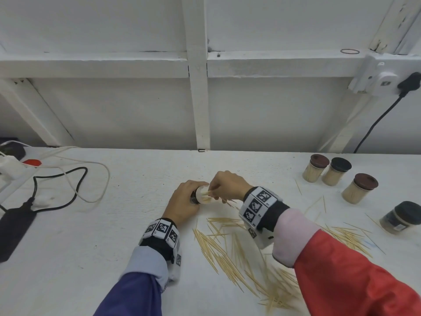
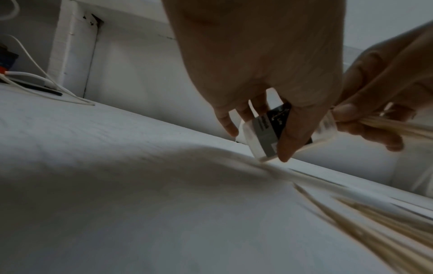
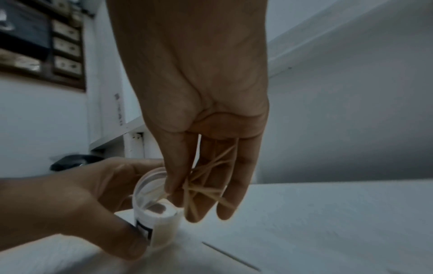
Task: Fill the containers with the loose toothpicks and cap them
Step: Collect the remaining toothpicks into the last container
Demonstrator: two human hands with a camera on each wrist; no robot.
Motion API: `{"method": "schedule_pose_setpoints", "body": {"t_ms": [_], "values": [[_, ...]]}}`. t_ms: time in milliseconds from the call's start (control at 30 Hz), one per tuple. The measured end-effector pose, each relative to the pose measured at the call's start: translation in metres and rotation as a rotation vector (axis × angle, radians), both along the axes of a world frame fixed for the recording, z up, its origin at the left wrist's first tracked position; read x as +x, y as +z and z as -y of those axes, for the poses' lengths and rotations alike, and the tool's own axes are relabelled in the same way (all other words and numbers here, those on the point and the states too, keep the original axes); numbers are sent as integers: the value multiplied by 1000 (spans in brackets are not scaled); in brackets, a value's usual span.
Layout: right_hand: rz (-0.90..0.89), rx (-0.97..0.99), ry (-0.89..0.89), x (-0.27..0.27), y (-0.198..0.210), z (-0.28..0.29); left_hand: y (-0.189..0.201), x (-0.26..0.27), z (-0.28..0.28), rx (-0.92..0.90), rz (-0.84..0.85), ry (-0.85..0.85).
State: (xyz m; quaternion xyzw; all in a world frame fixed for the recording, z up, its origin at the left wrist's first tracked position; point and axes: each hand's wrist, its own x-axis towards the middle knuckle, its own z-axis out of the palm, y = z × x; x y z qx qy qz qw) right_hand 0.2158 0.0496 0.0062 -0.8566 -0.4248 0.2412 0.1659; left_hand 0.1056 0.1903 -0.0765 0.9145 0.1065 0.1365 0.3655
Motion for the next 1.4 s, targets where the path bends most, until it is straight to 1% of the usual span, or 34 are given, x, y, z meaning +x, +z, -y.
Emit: {"method": "schedule_pose_setpoints", "body": {"t_ms": [67,133,233,367,433,567,667,767,867,967,1067,1167,1267,1333,1400], "values": [[22,-19,31,-3,5,-8,1,0,1,-31,-9,13],[-25,-35,43,-3,8,-14,2,-1,2,-57,-16,29],[-206,-48,20,3,13,-19,5,-1,3,-85,-24,39],[-483,-16,-95,13,14,-19,7,-1,4,-116,-30,59],[-539,10,-117,15,15,-18,7,-2,4,-123,-29,60],[-506,-21,-109,19,16,-18,6,-2,3,-124,-31,63],[-462,-65,-43,21,22,-20,7,-2,4,-130,-16,61],[-329,-59,-2,22,25,-24,8,-2,5,-123,-22,67],[-210,31,17,19,26,-27,9,-1,5,-124,-33,77],[-218,95,66,17,25,-30,9,-2,5,-123,-43,88],[-214,169,77,17,24,-30,9,-3,4,-142,-43,100],[-207,262,45,21,24,-29,9,-3,4,-155,-40,103],[-173,325,-50,27,21,-24,8,-3,4,-155,-32,113],[-122,290,-92,31,14,-18,8,-3,3,-143,-2,138],[-22,142,-47,32,5,-9,7,-4,1,-143,29,159]]}}
